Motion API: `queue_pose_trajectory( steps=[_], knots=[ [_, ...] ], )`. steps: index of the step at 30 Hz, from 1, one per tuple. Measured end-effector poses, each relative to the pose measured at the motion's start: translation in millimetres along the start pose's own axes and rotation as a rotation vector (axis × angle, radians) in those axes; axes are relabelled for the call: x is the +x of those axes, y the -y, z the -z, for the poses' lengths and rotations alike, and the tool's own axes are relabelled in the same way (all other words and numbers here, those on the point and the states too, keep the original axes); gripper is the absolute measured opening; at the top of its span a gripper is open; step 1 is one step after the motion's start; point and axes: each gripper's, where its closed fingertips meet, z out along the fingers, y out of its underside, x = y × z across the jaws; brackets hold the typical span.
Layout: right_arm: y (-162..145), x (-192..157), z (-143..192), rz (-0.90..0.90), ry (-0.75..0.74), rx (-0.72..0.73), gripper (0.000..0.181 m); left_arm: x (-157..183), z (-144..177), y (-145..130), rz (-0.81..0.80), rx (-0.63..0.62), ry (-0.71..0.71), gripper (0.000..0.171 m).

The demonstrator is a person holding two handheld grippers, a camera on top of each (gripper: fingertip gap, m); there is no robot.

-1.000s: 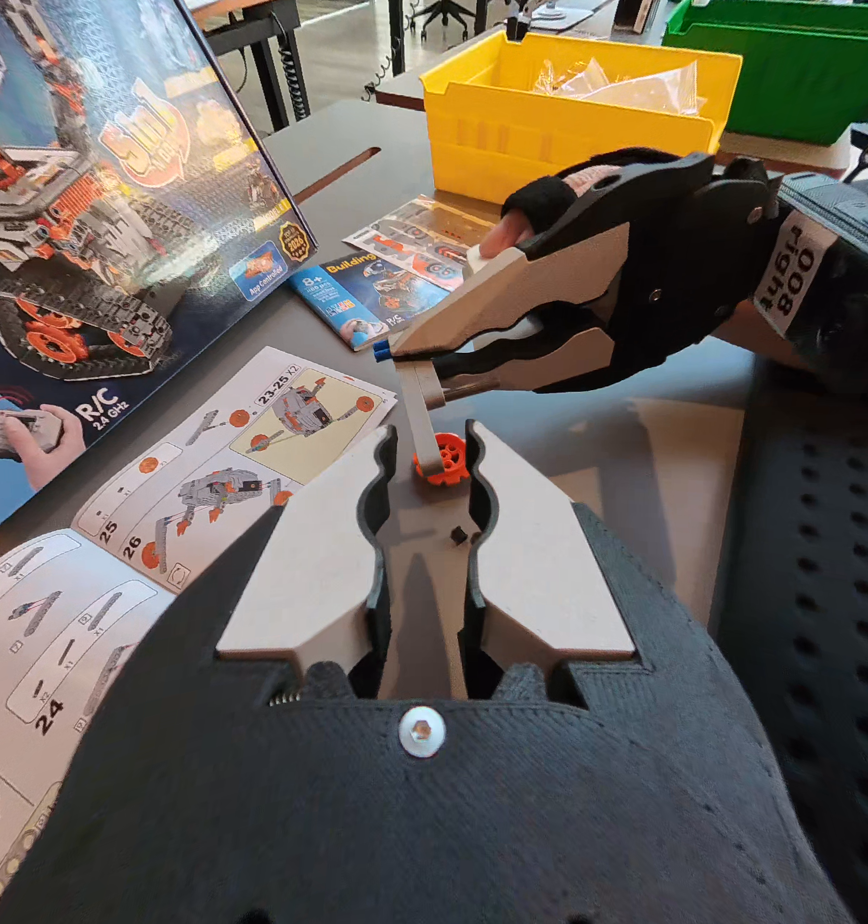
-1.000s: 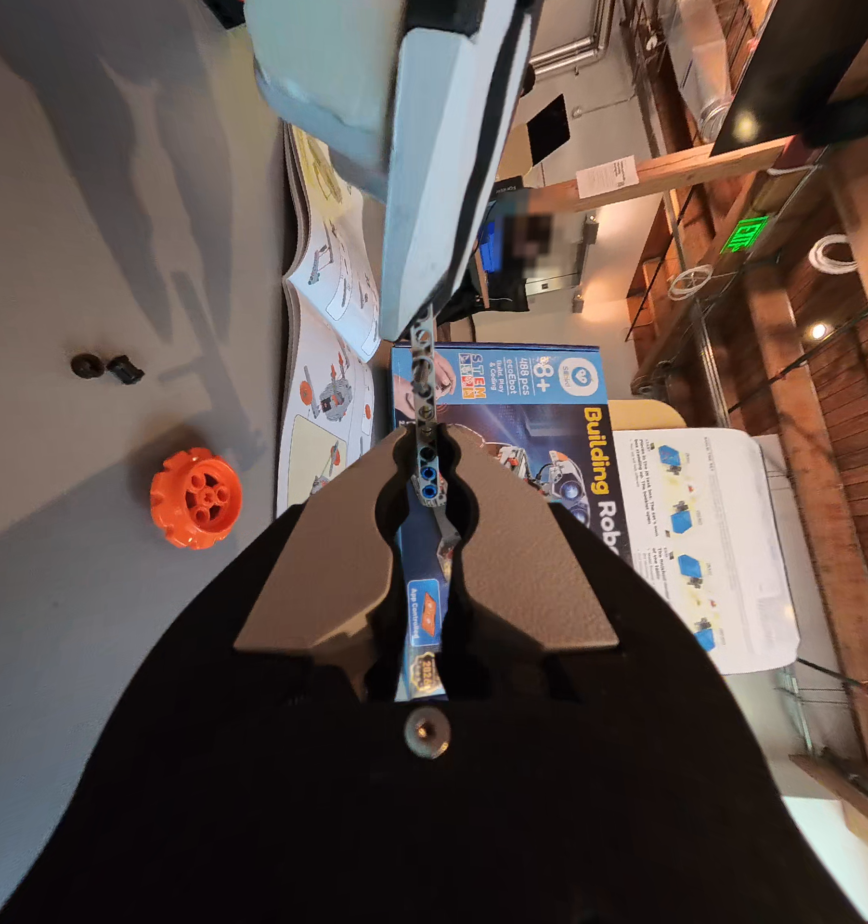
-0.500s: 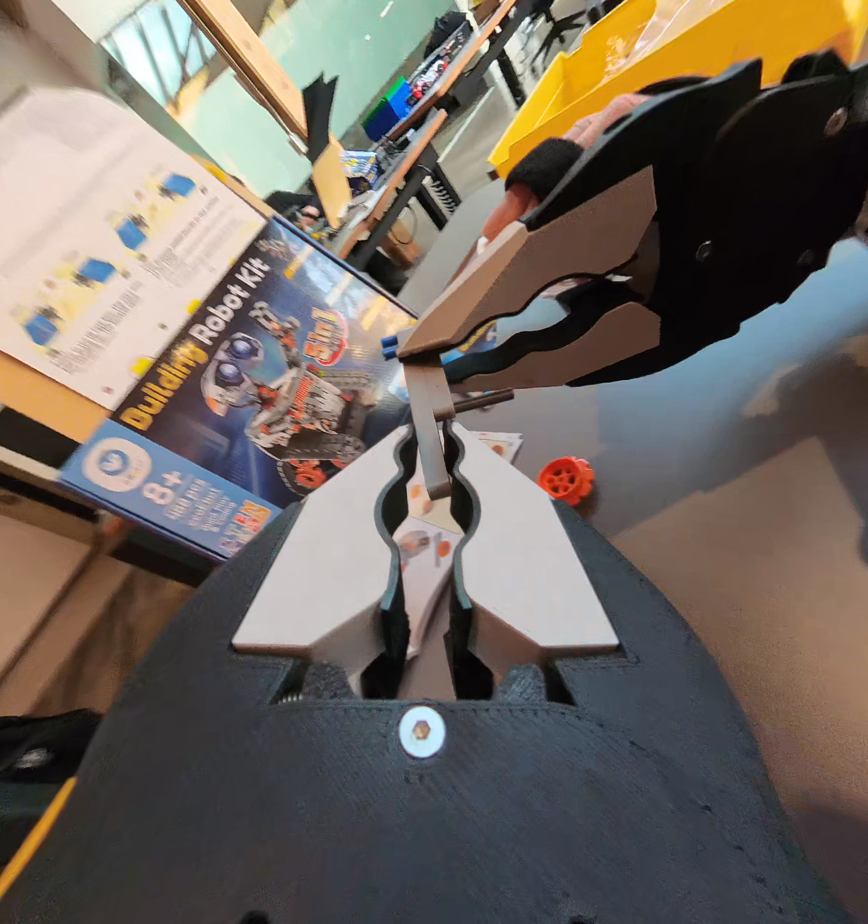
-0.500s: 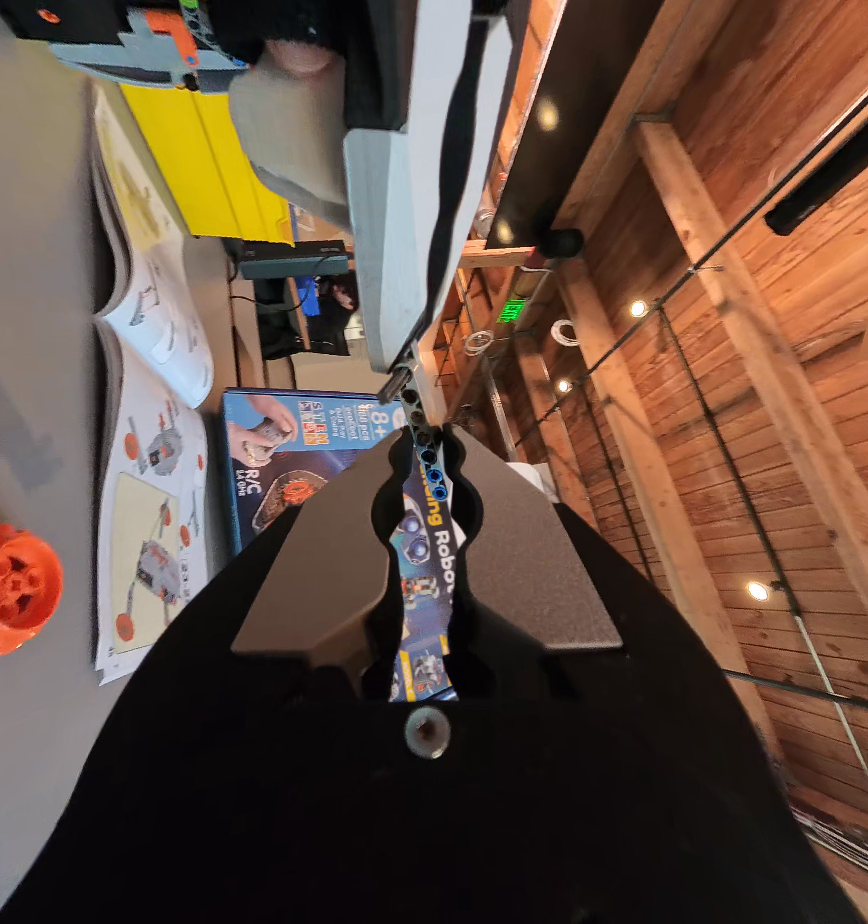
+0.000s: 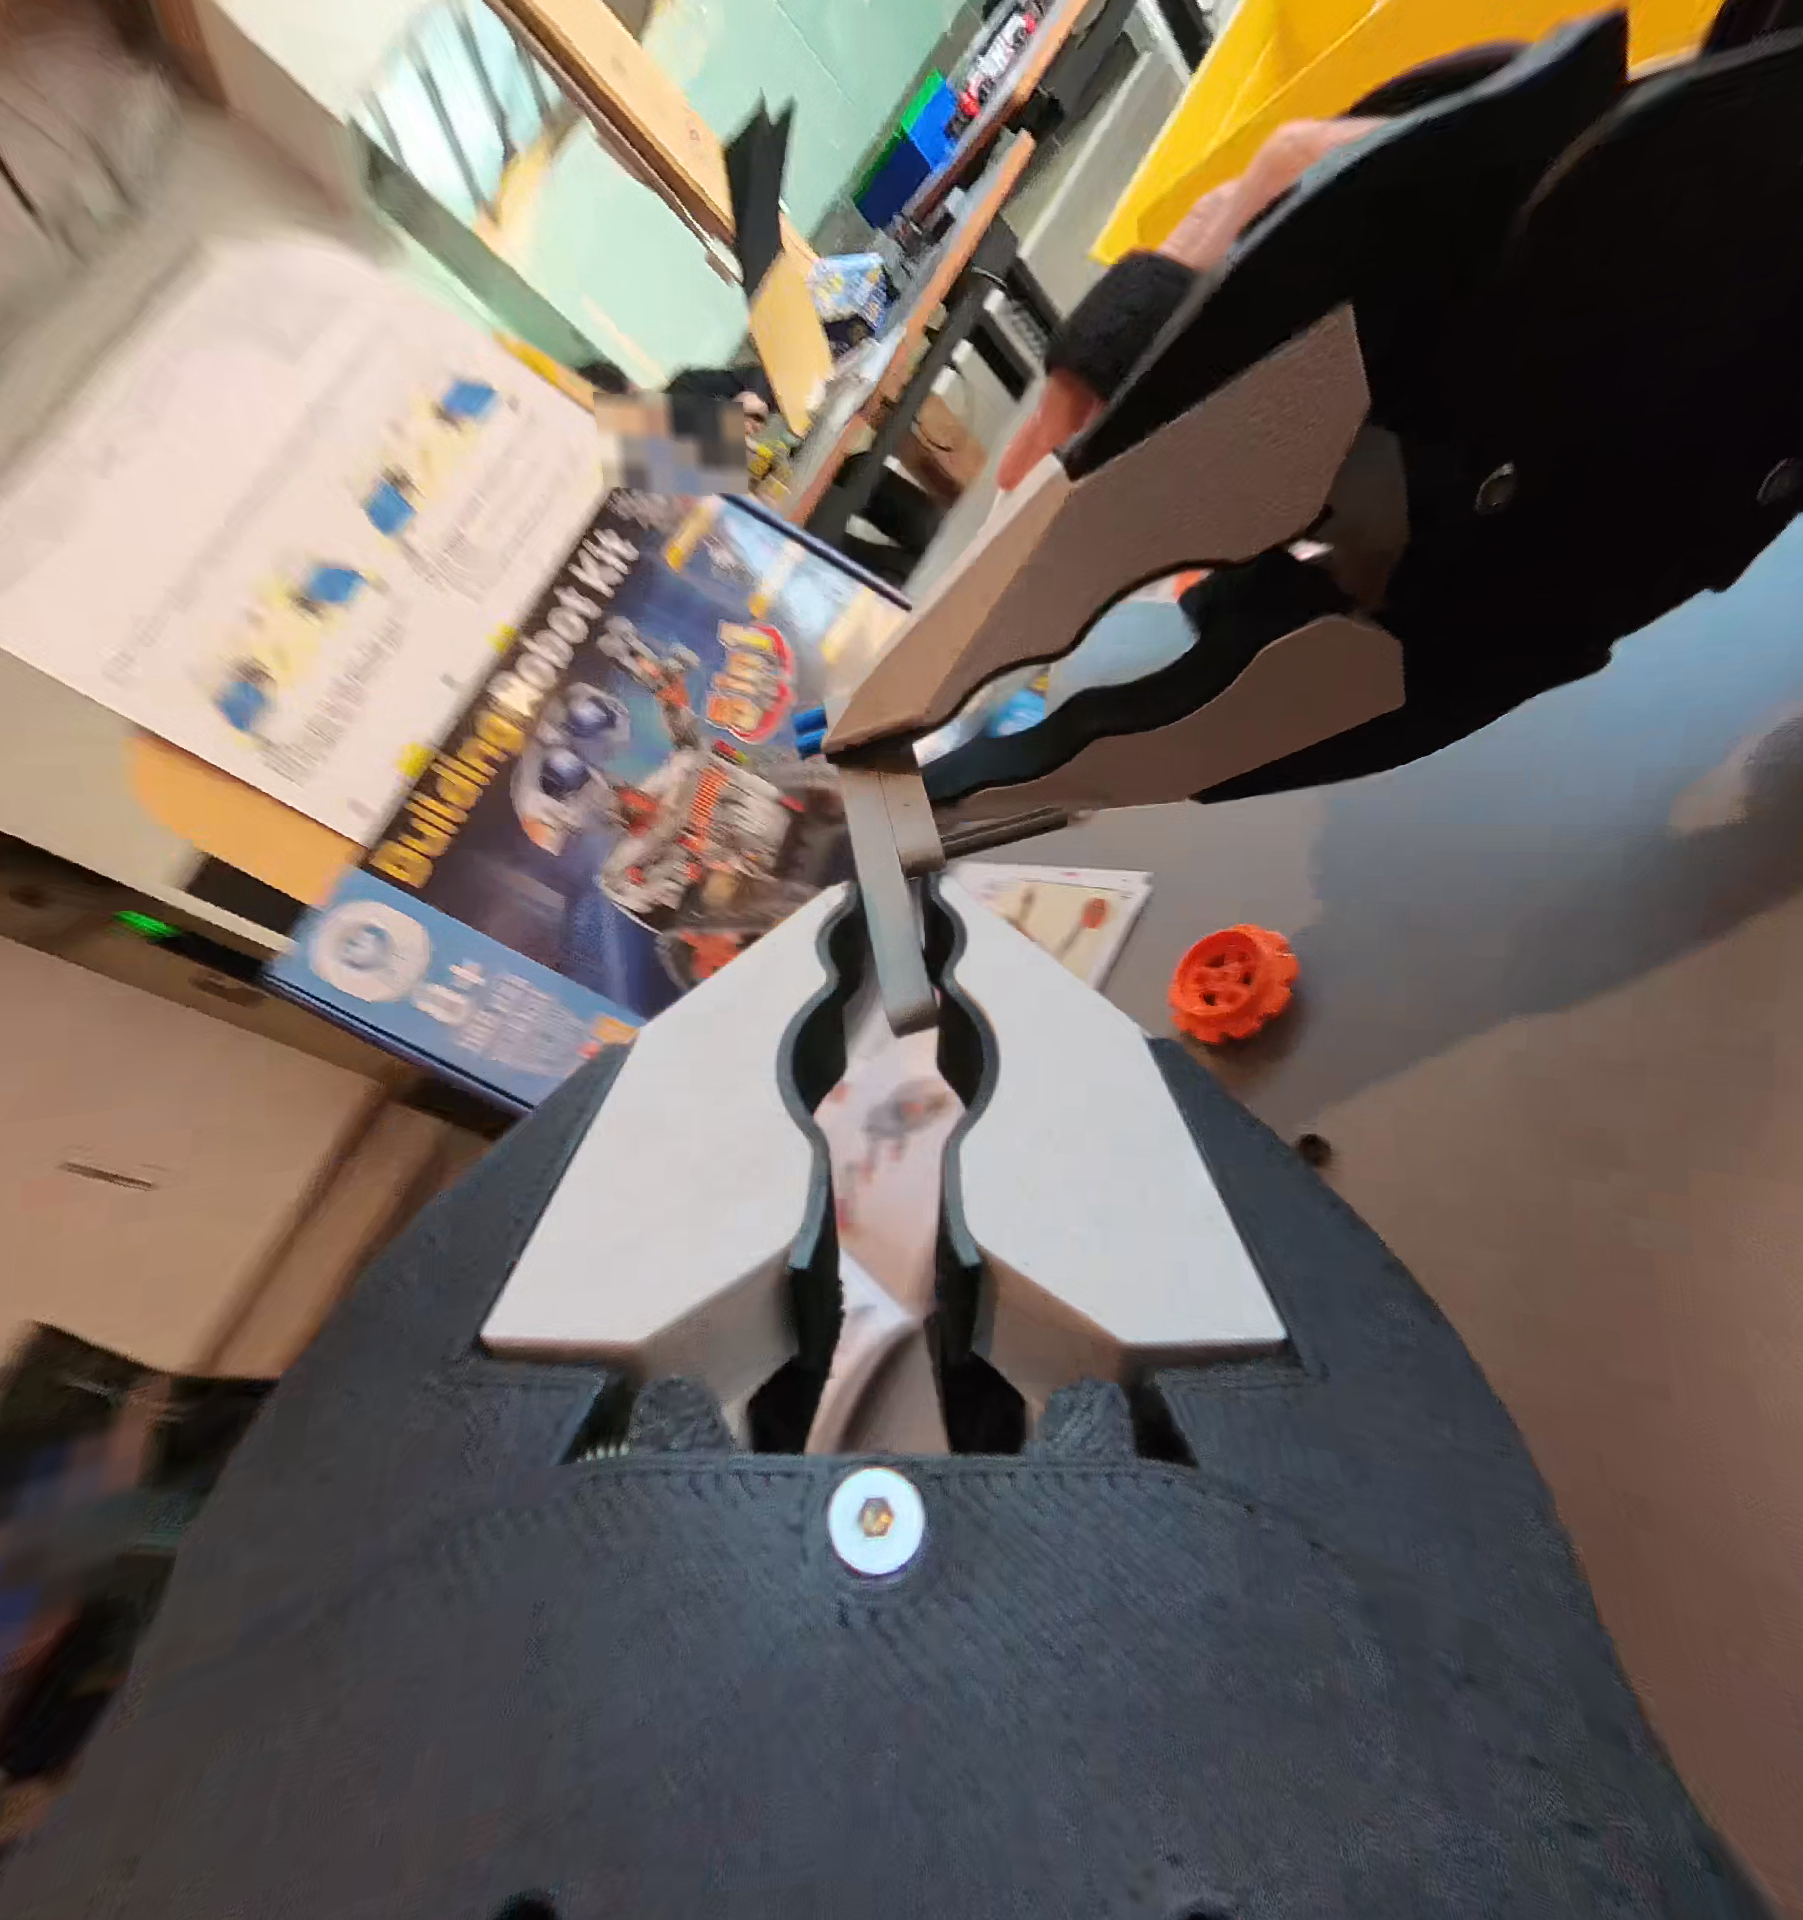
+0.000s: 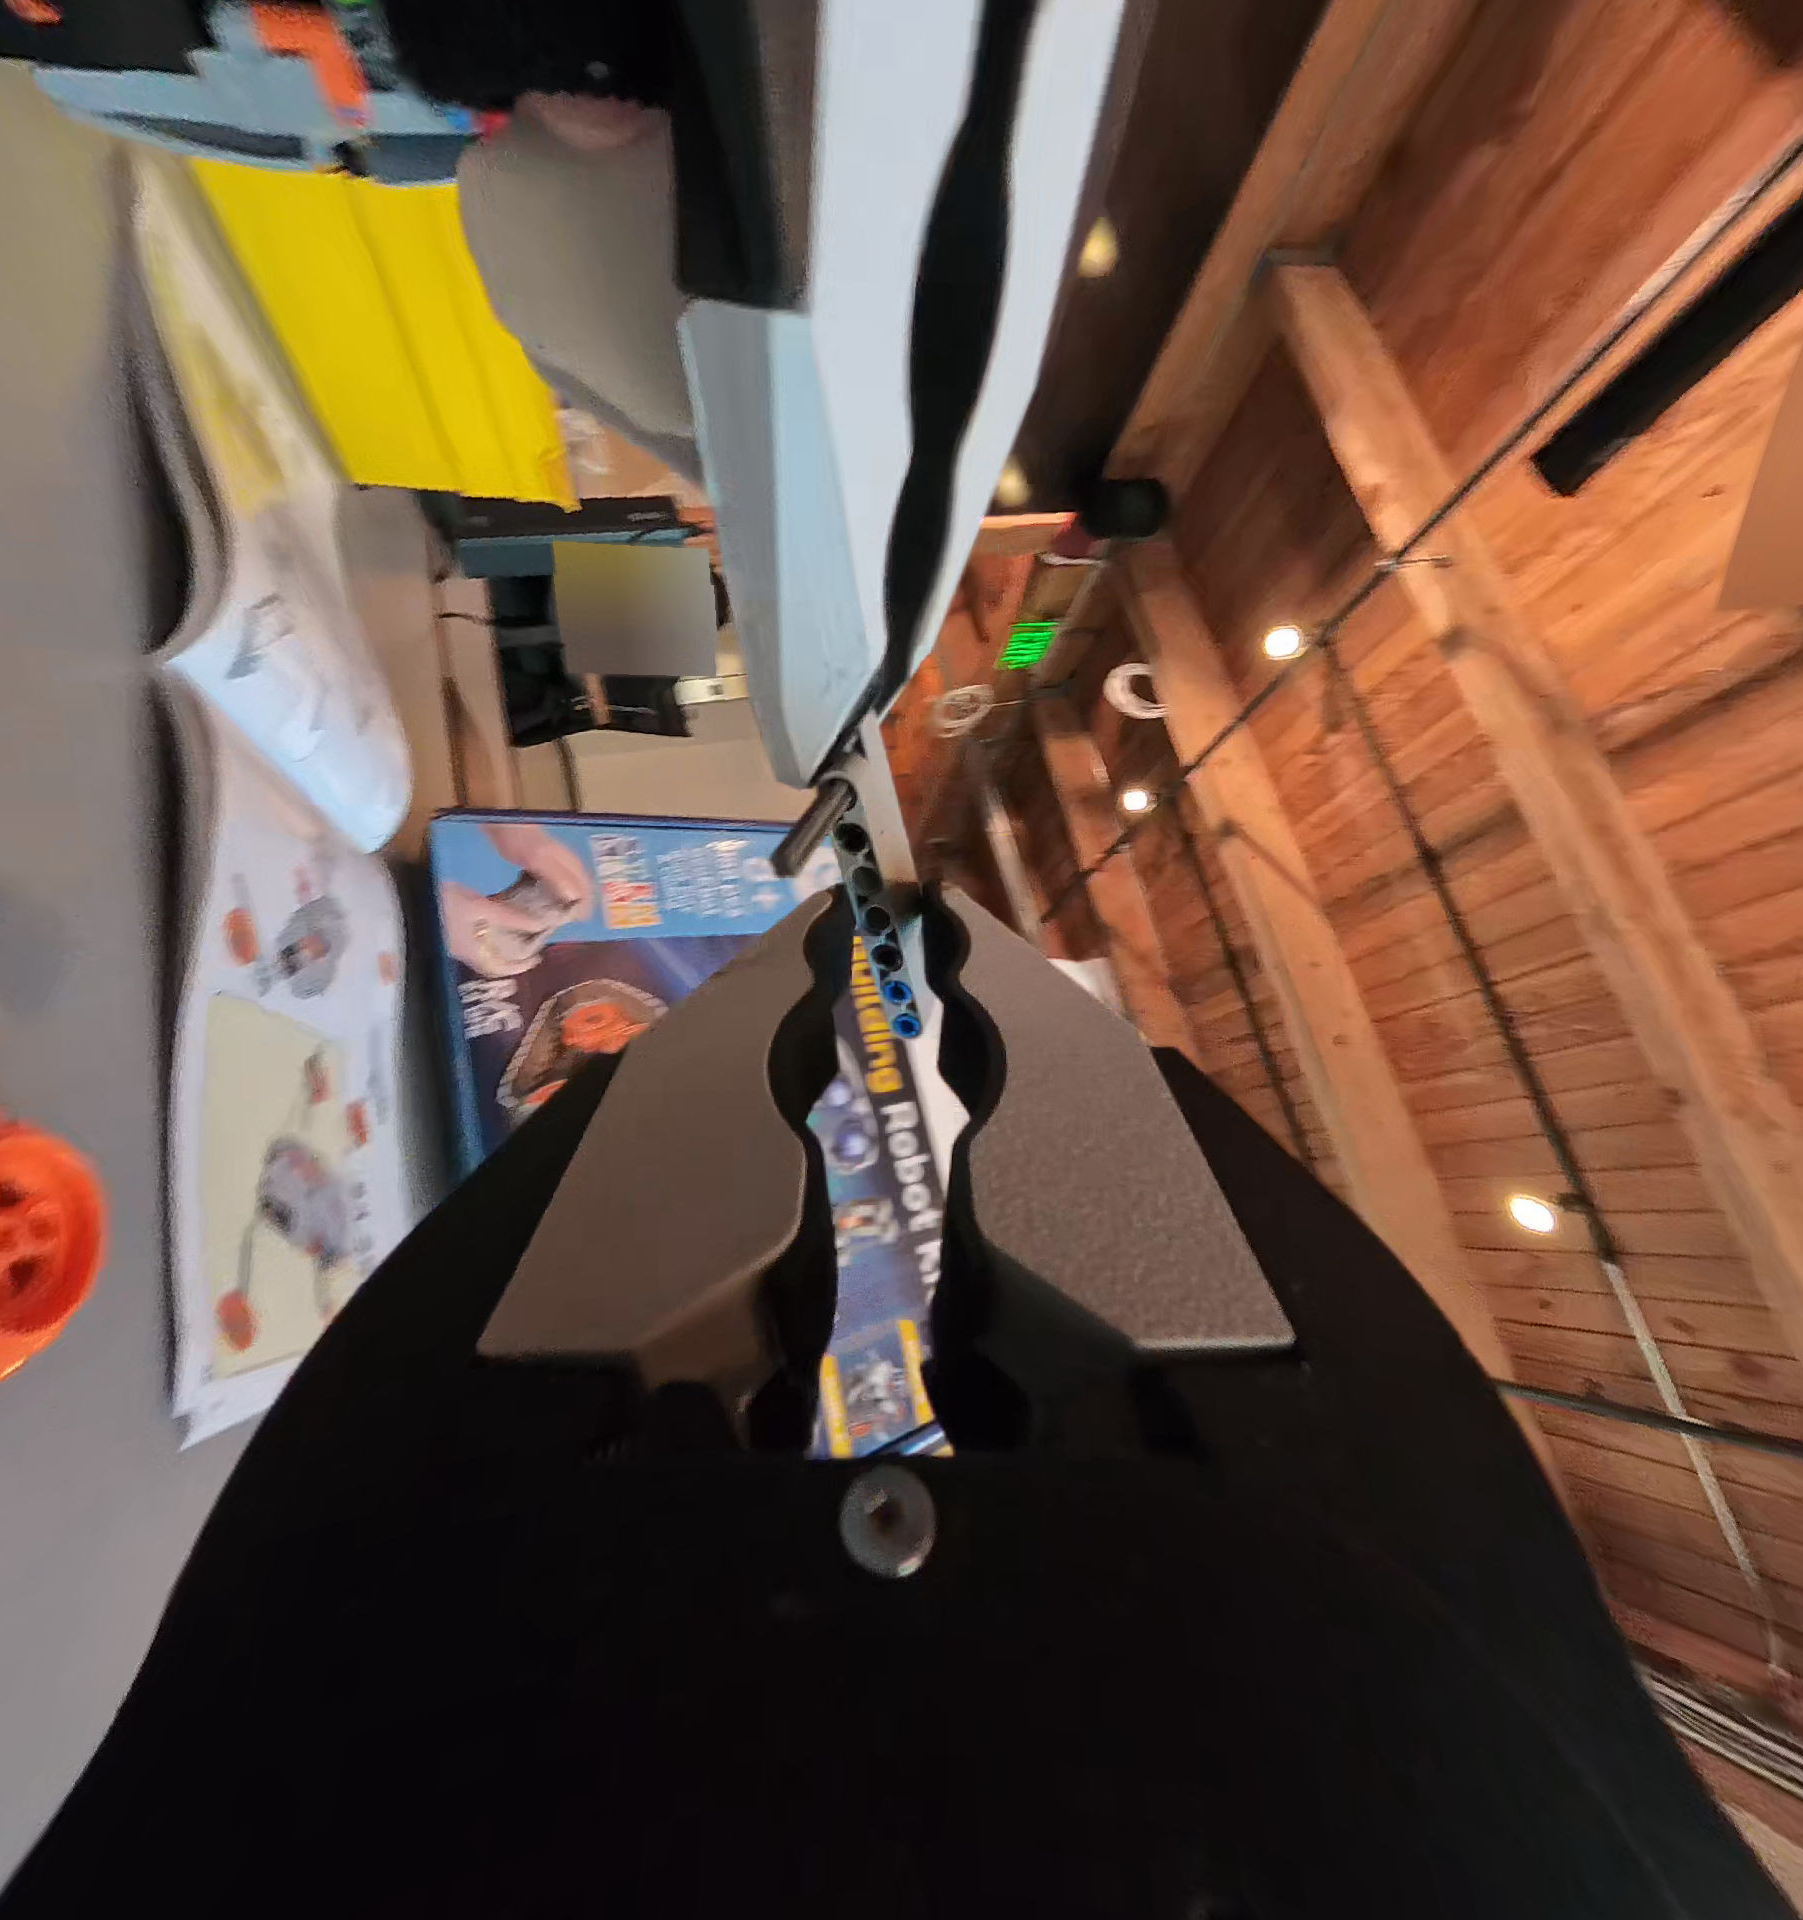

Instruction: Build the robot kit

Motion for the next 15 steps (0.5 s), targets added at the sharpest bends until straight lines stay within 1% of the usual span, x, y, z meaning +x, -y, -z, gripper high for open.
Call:
queue_pose_trajectory(
  steps=[3, 6, 9, 11, 15],
  knots=[
    [-7, -33, -1, -0.053, 0.191, -0.011, 0.005, 13, -9, -18, 0.271, -0.056, -0.171, 0.011],
    [-11, -58, 2, -0.151, 0.357, -0.029, 0.005, 26, -16, -35, 0.434, -0.111, -0.310, 0.011],
    [-14, -69, 4, -0.186, 0.427, -0.038, 0.006, 31, -20, -44, 0.540, -0.137, -0.381, 0.010],
    [-15, -70, 4, -0.227, 0.441, -0.043, 0.006, 31, -20, -46, 0.644, -0.143, -0.424, 0.010],
    [-20, -61, 3, -0.304, 0.432, -0.060, 0.009, 24, -19, -45, 0.849, -0.106, -0.506, 0.009]
  ],
)
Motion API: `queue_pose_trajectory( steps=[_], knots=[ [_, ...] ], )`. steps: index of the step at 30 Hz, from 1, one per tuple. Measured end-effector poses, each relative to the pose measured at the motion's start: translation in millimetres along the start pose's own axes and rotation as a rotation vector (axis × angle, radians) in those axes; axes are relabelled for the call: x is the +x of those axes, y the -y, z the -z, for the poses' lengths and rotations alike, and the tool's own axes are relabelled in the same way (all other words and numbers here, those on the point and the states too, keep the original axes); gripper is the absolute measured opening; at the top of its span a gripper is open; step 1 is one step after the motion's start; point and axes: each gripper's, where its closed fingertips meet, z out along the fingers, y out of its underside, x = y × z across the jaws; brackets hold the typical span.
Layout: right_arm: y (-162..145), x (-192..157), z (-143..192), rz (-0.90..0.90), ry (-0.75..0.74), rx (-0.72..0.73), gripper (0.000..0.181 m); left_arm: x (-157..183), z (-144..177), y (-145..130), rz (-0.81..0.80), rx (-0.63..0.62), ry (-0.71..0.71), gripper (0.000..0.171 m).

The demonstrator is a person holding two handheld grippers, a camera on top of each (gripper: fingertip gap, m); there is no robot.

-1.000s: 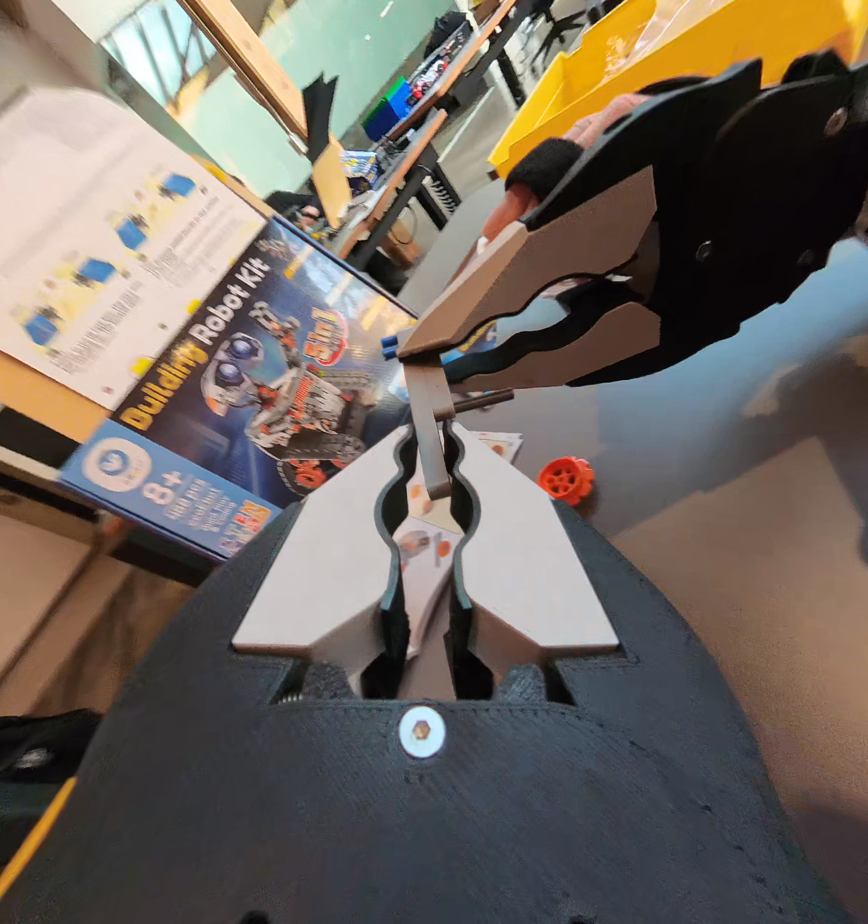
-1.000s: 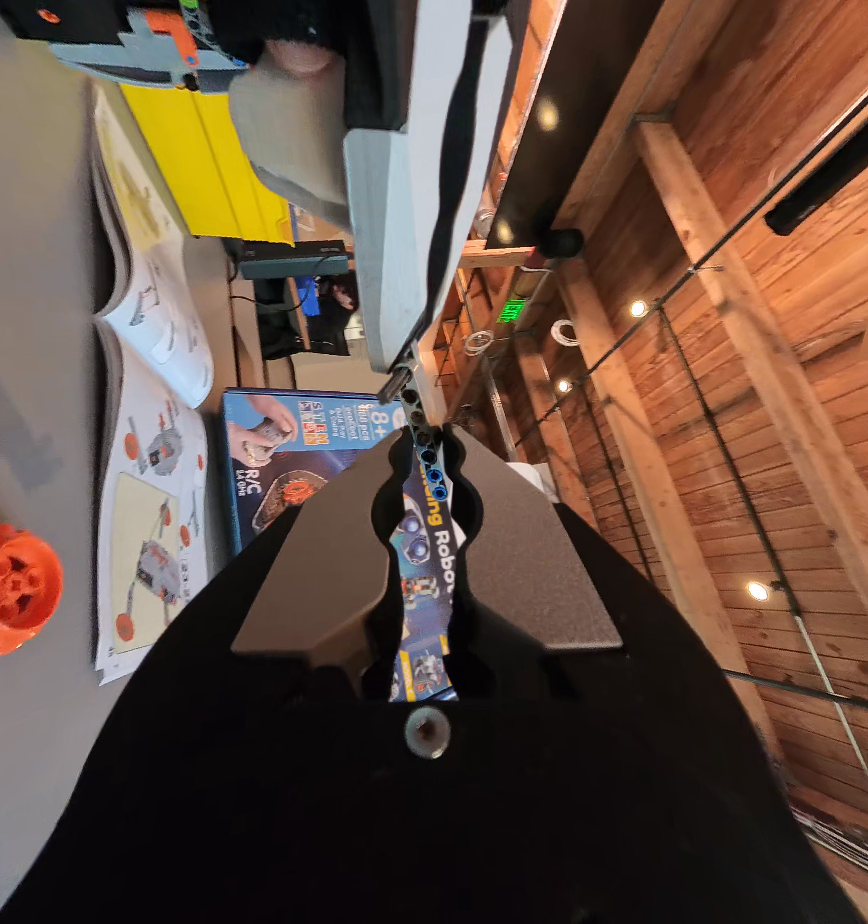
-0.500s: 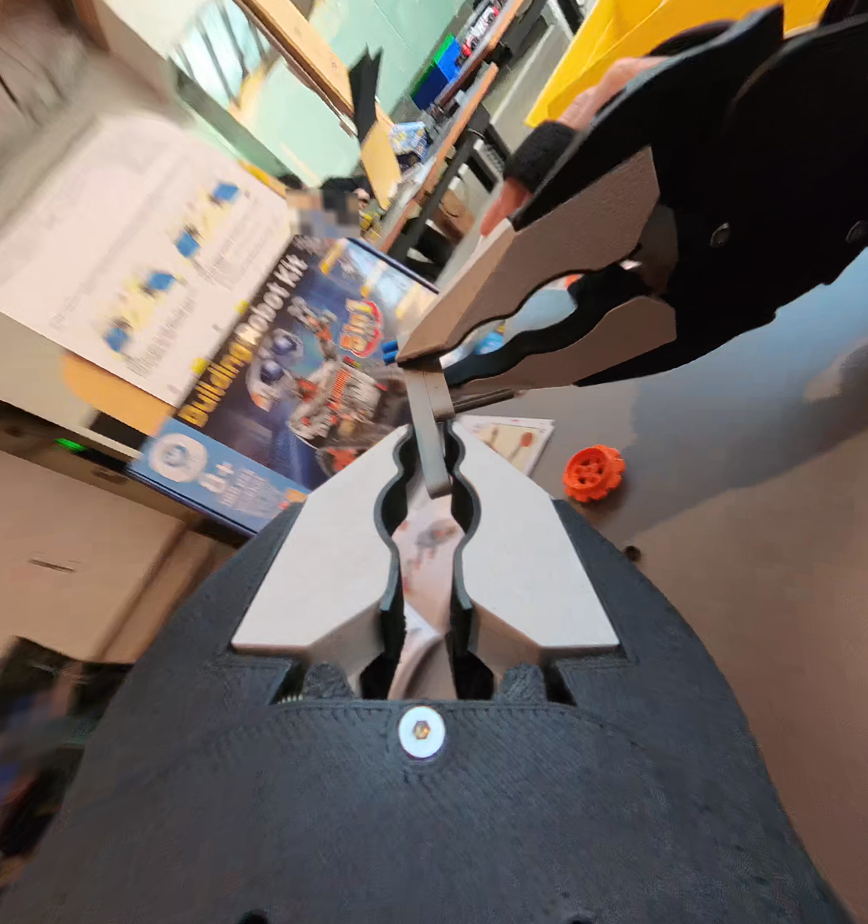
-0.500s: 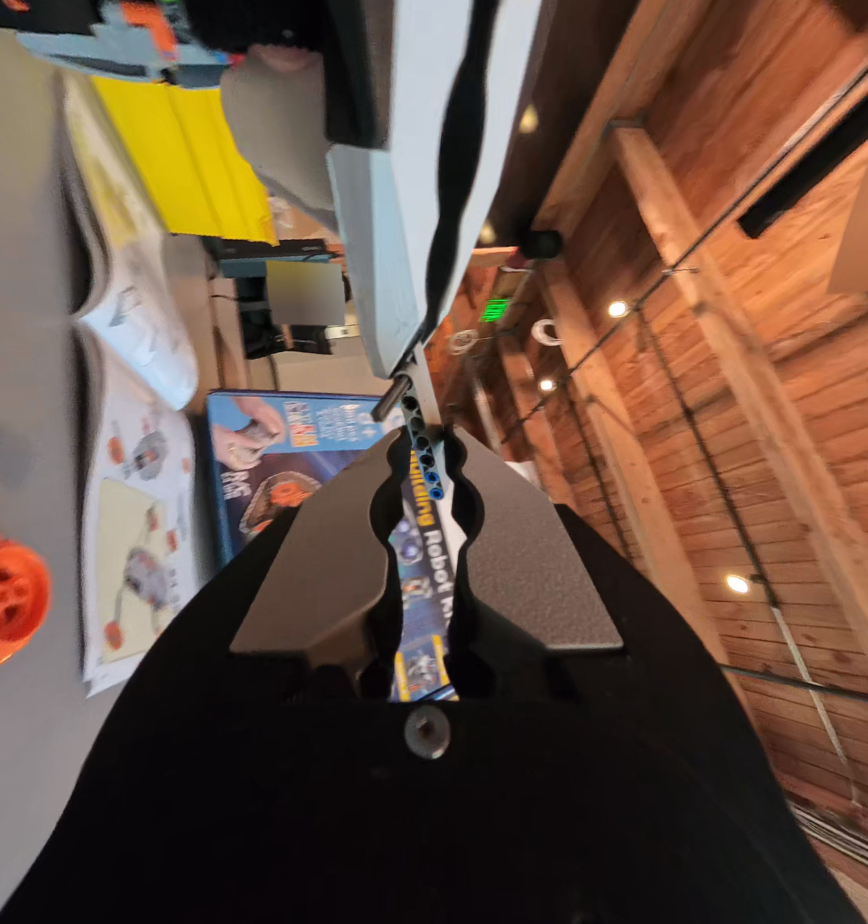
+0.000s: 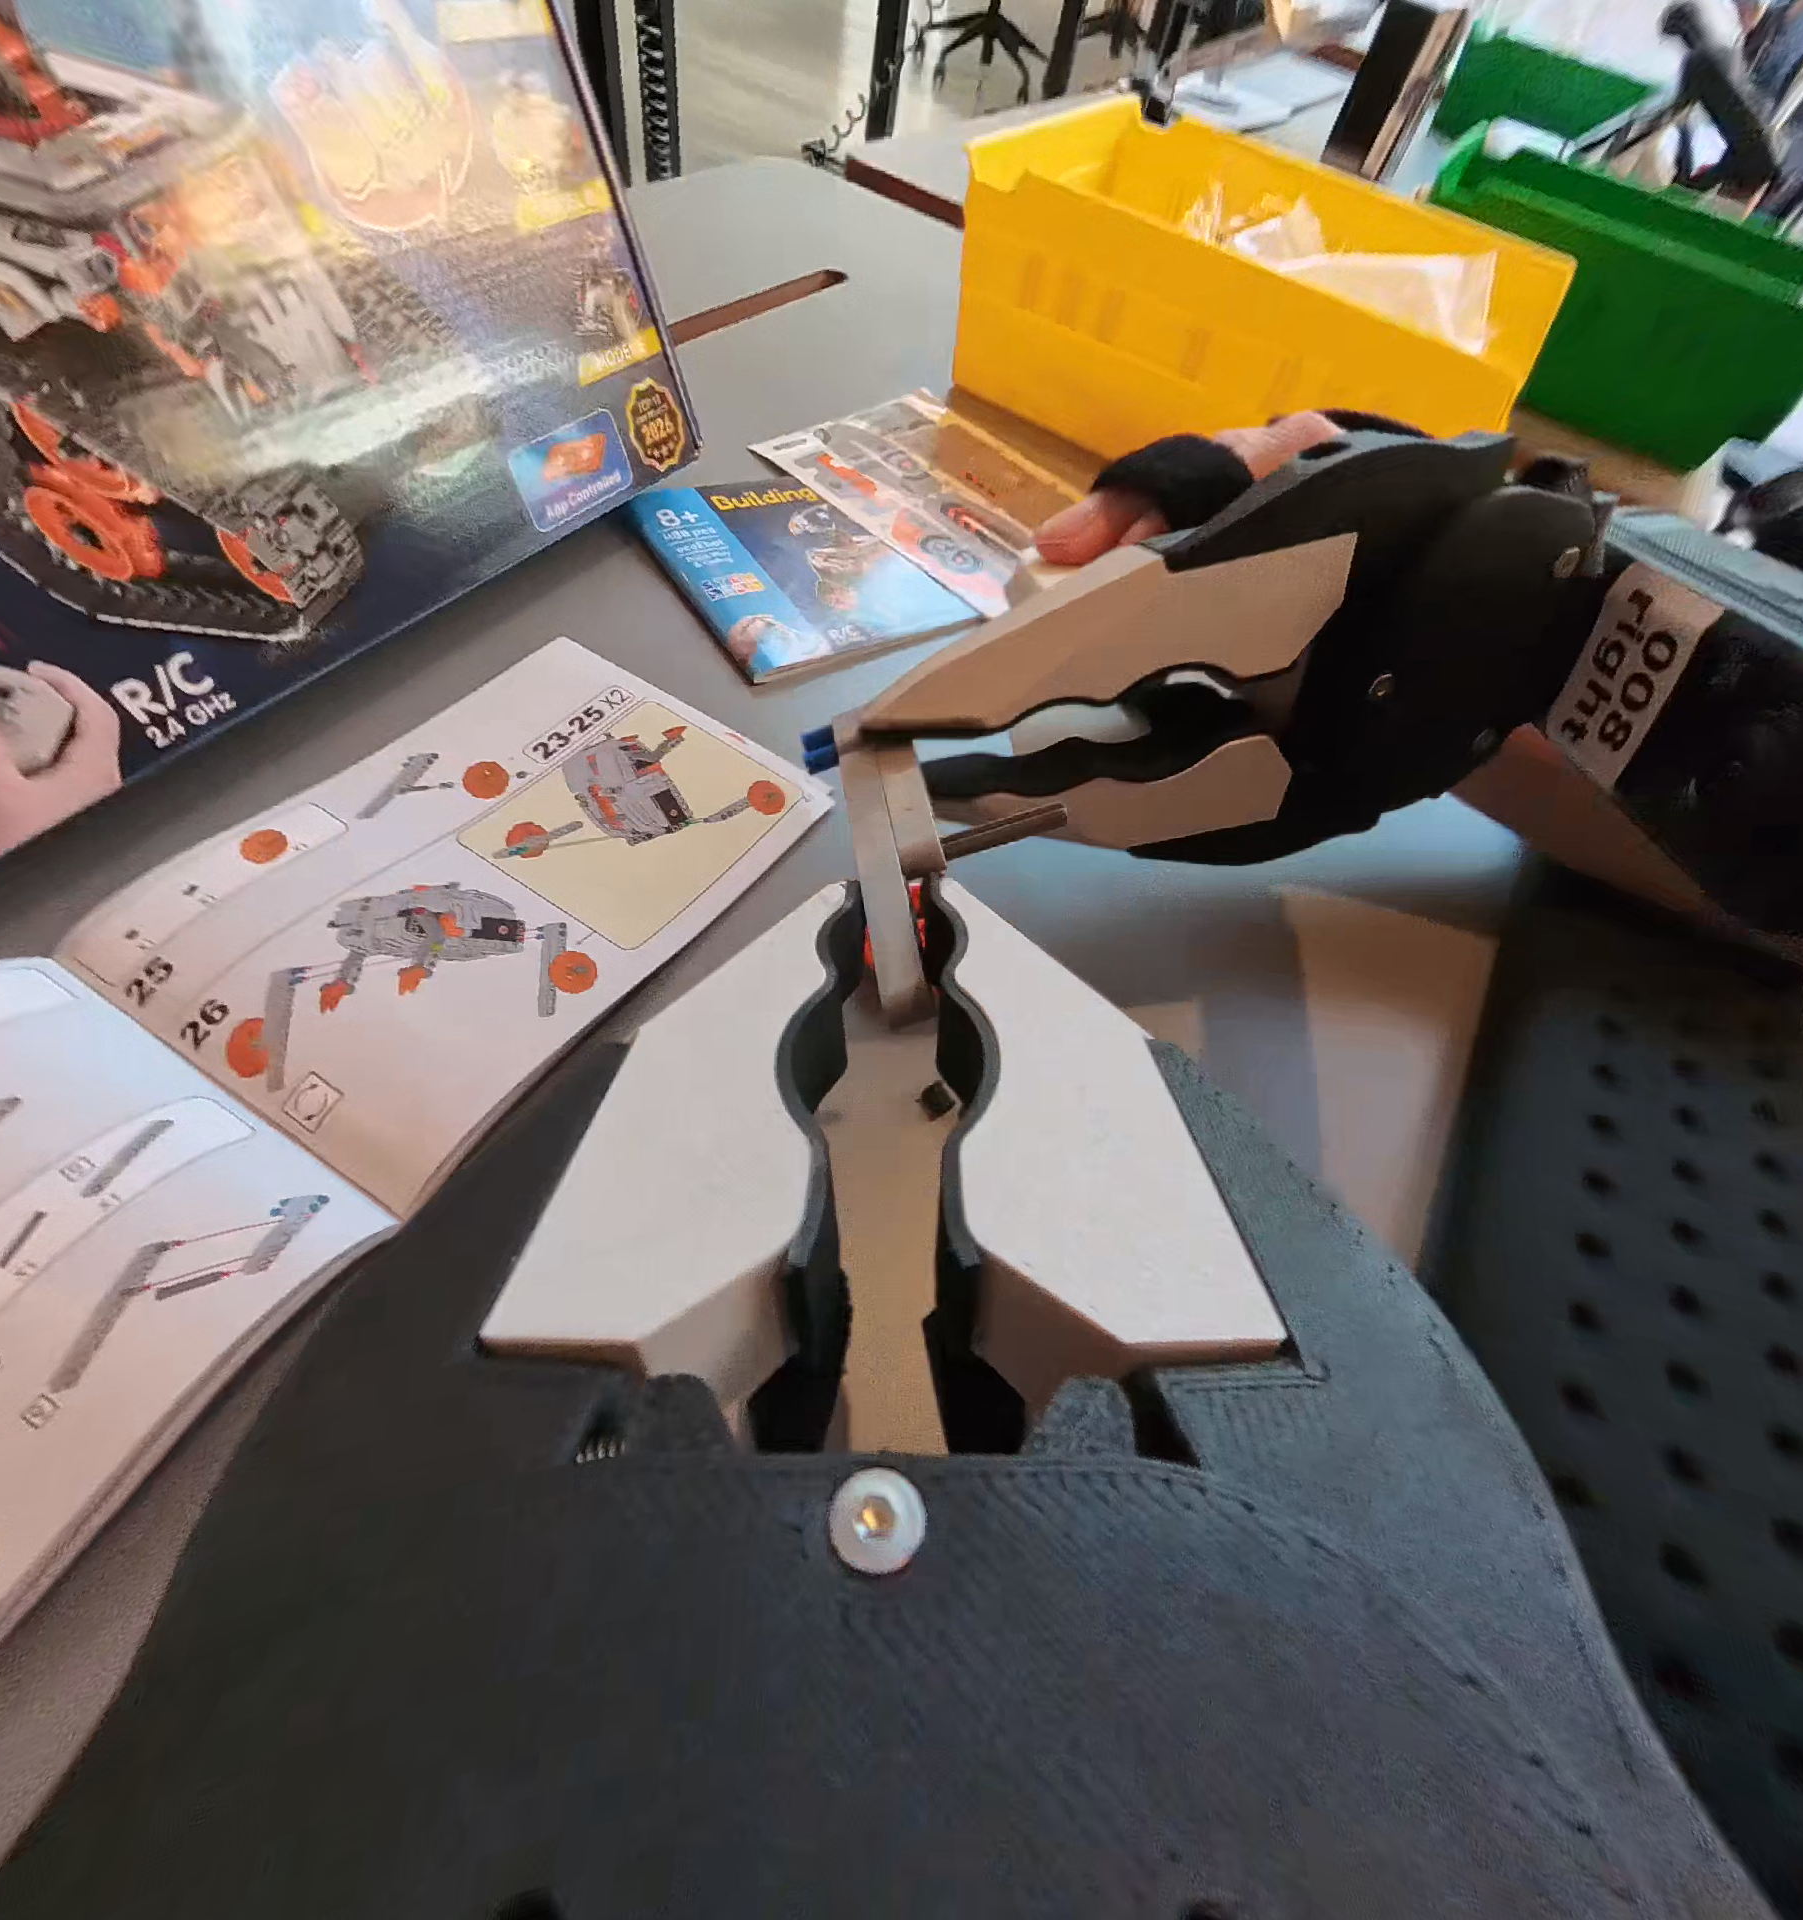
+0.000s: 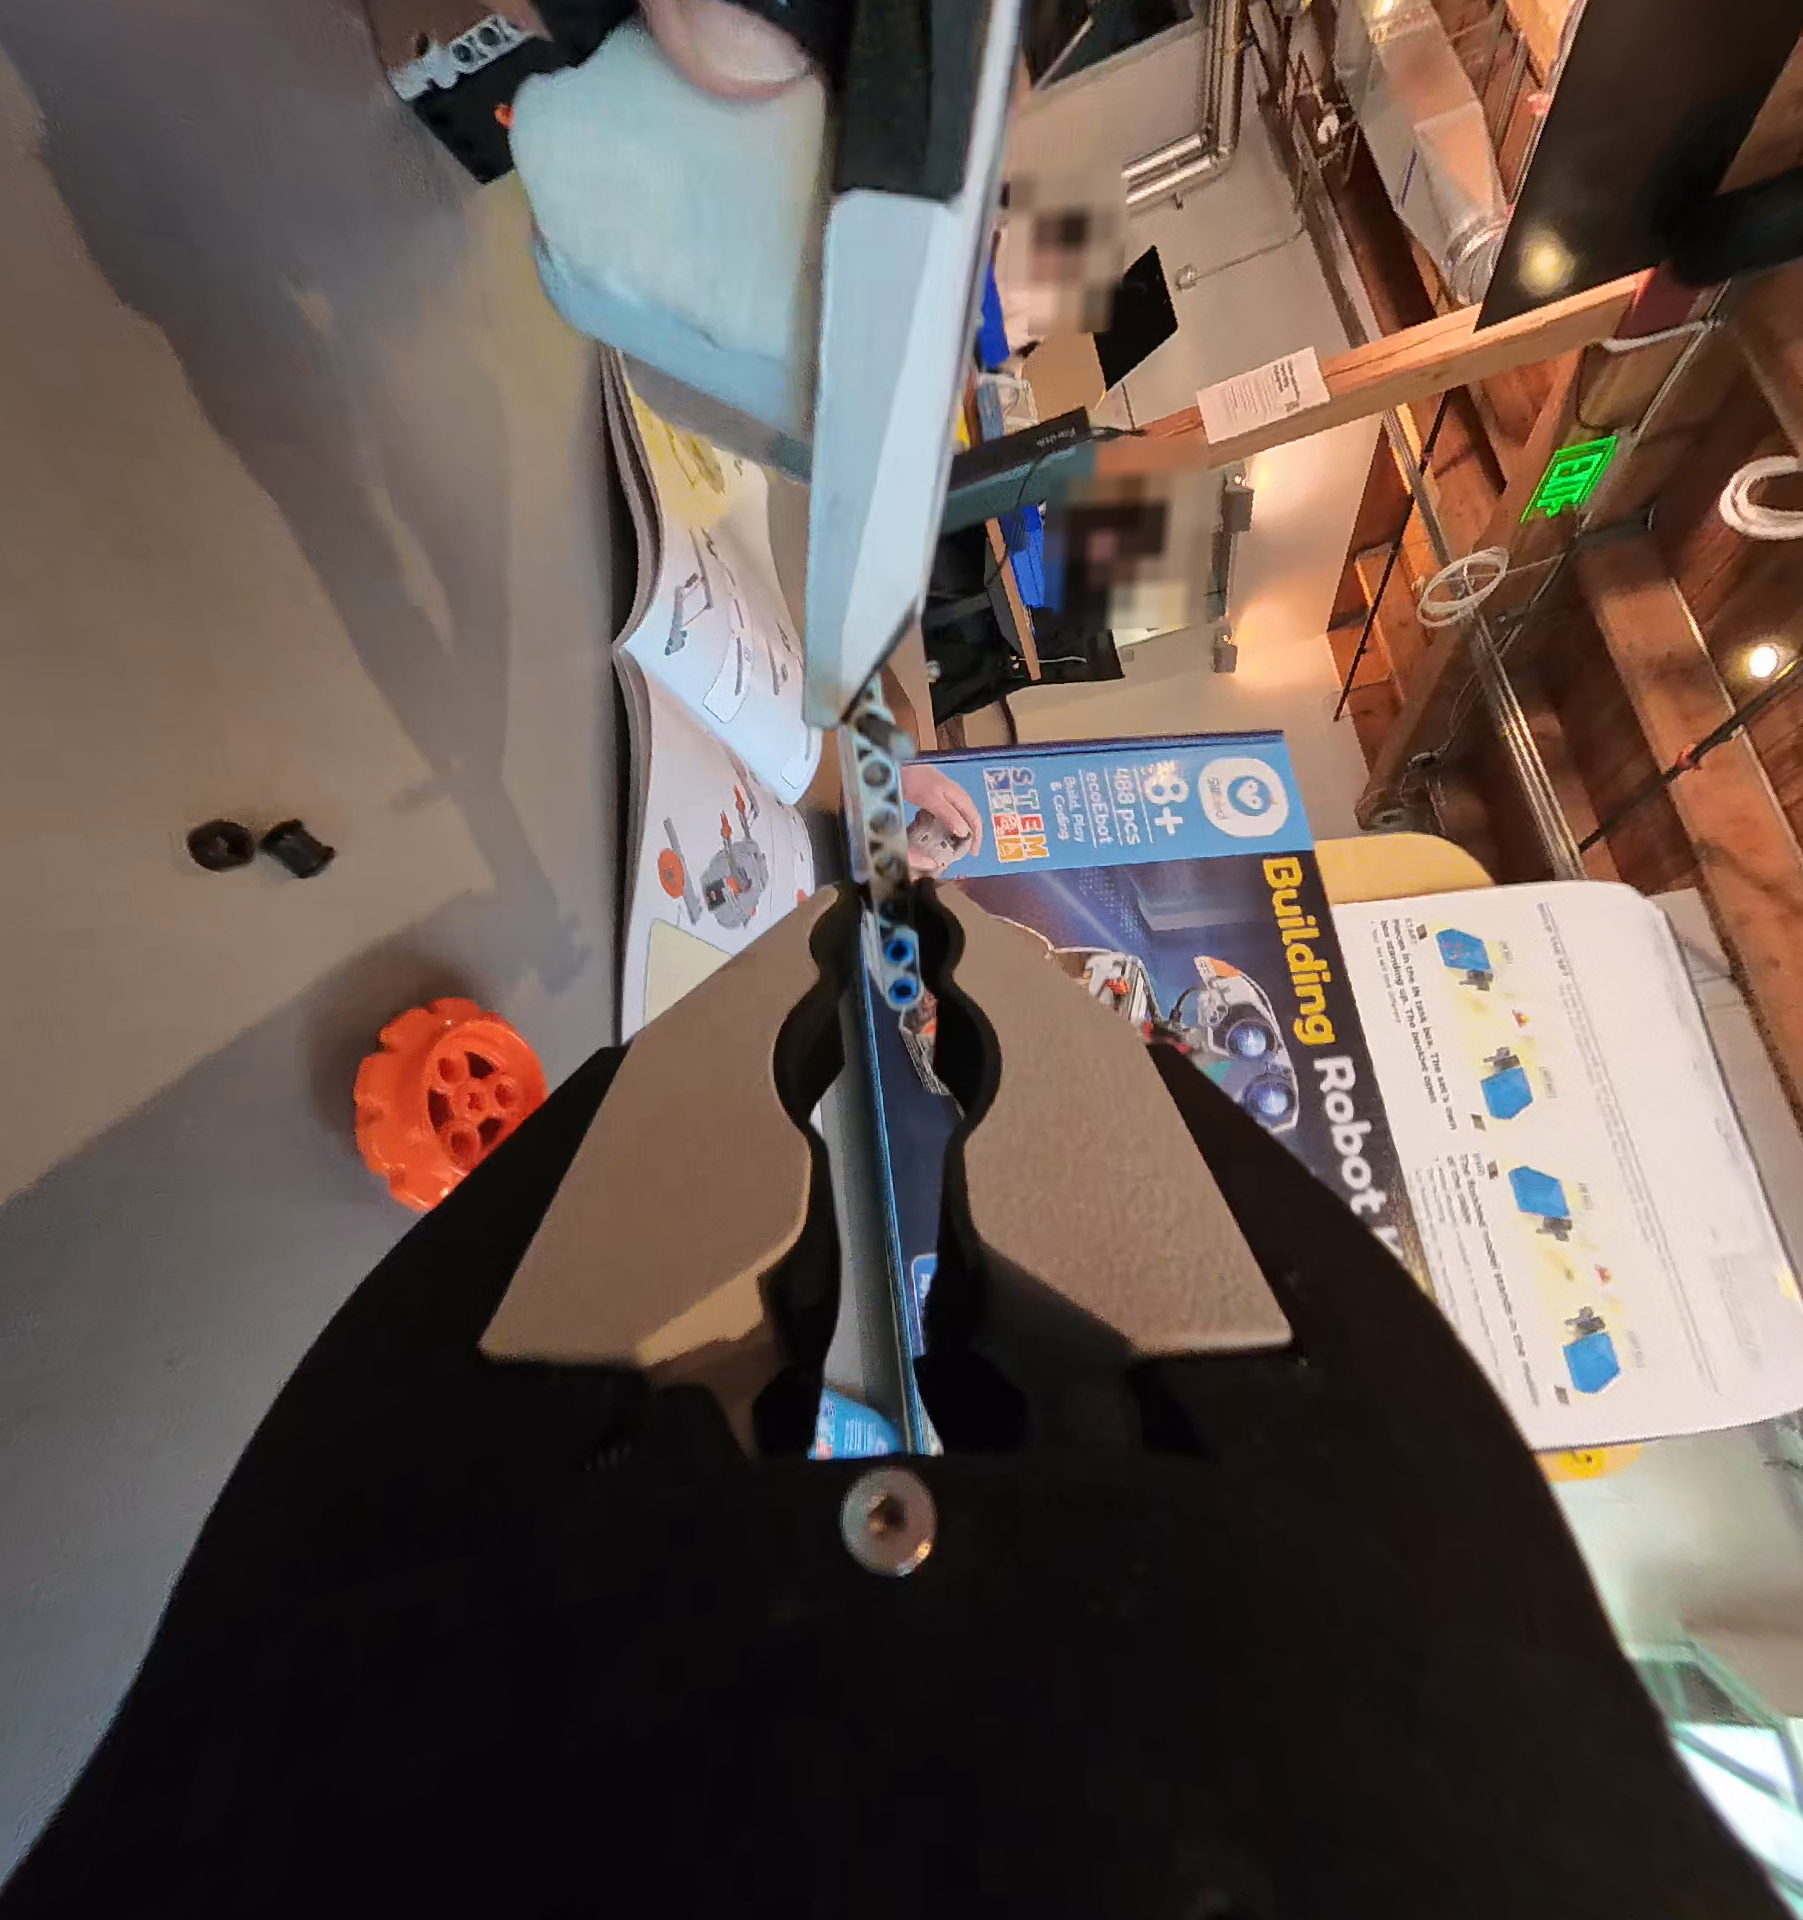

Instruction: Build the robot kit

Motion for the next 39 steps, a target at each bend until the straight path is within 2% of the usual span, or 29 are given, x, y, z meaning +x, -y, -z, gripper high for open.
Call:
queue_pose_trajectory(
  steps=[3, 4, 7, 9, 13, 17, 22, 27, 30, 33, 39],
  knots=[
    [-10, 11, 10, -0.095, 0.020, -0.034, 0.005, -12, 3, 1, 0.075, 0.024, -0.002, 0.009],
    [-13, 8, 14, -0.173, 0.077, -0.030, 0.002, -16, 4, 0, 0.078, 0.019, 0.010, 0.009],
    [-1, -25, 32, -0.504, 0.430, 0.008, 0.001, -21, 2, -5, 0.083, 0.000, 0.034, 0.009],
    [9, -42, 38, -0.693, 0.602, -0.005, 0.014, -23, 1, -7, 0.091, -0.008, 0.050, 0.009],
    [21, -81, 33, -0.819, 0.812, -0.090, 0.015, -34, 2, -12, 0.084, -0.031, 0.115, 0.008],
    [16, -102, 26, -0.825, 0.857, -0.183, 0.015, -41, 7, -11, 0.110, -0.029, 0.143, 0.008],
    [10, -88, 17, -0.857, 0.812, -0.209, 0.014, -43, 9, -11, 0.110, -0.036, 0.151, 0.008],
    [8, -97, 17, -0.520, 0.848, -0.077, 0.013, -41, 9, -10, 0.109, -0.039, 0.143, 0.008],
    [2, -96, 13, -0.426, 0.846, -0.072, 0.018, -40, 14, 0, 0.097, 0.020, 0.154, 0.008],
    [3, -99, 11, -0.449, 0.919, -0.039, 0.018, -41, 19, 8, 0.082, 0.063, 0.177, 0.008],
    [11, -105, 10, -0.512, 1.057, 0.001, 0.015, -42, 16, 5, 0.069, 0.048, 0.178, 0.008]
  ],
)
